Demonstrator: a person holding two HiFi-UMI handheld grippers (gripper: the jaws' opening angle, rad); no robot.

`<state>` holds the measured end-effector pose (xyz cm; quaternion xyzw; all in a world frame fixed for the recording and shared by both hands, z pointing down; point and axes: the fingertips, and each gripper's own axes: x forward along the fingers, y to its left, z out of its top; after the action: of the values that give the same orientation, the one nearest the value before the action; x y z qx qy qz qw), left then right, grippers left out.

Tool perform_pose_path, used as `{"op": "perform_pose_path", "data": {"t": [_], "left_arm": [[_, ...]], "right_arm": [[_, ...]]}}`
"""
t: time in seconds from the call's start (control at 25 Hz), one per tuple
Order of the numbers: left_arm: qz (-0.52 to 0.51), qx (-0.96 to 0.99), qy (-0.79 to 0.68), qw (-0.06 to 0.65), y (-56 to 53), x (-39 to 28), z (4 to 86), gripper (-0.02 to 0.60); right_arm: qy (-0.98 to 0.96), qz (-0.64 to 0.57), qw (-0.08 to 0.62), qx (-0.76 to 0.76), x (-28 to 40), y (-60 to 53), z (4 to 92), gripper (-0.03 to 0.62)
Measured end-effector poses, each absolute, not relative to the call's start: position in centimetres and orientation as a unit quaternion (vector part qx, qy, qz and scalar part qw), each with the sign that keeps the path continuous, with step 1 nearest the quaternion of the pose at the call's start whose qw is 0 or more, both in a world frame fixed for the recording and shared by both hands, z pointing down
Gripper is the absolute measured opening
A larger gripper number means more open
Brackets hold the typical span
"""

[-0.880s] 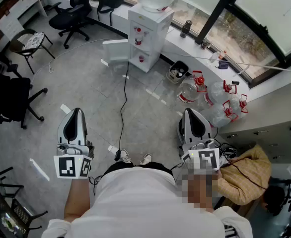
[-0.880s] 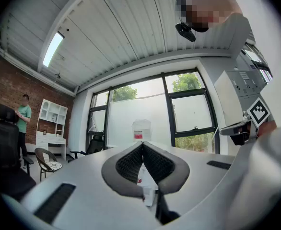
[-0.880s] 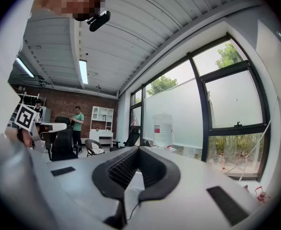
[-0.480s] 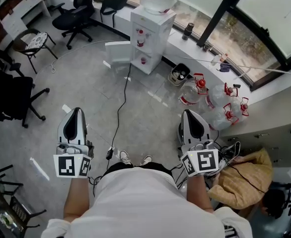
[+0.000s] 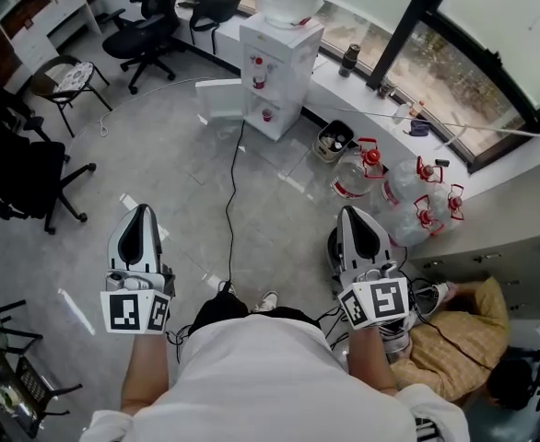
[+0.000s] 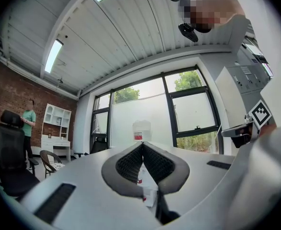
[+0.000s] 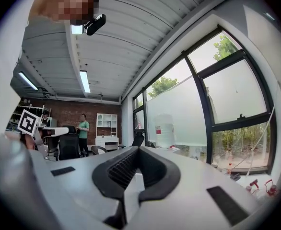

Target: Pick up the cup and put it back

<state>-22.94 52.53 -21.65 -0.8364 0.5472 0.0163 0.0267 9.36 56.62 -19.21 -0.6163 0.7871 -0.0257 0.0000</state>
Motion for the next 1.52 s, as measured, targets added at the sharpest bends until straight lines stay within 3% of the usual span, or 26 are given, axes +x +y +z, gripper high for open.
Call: {"op": "perform_pose_path", "data": {"t": [0.6, 0.8, 1.24, 1.52], "left_arm": [[0.013, -0.846, 0.533, 0.013, 48.4, -18.6, -19.8, 0.023], [0.019, -0.850, 0.527, -0.010, 41.5, -18.8, -17.2, 0.024], [-0.009, -0.875, 0.481, -0.053, 18.1, -23.1, -14.1, 0.023], [-0.005, -0.898, 0.434, -0.067, 10.7, -21.5, -13.5, 0.023]], "right_arm": [[0.776, -0.049, -0.005, -0.628, 13.2, 53.5, -16.9, 0.020], [0.768, -0.058, -0.026, -0.637, 13.1, 47.0, -15.2, 0.020], [0.778, -0.077, -0.068, -0.620, 4.6, 22.9, -15.5, 0.020], [0.760, -0.080, -0.082, -0.640, 3.7, 16.9, -15.7, 0.020]]}}
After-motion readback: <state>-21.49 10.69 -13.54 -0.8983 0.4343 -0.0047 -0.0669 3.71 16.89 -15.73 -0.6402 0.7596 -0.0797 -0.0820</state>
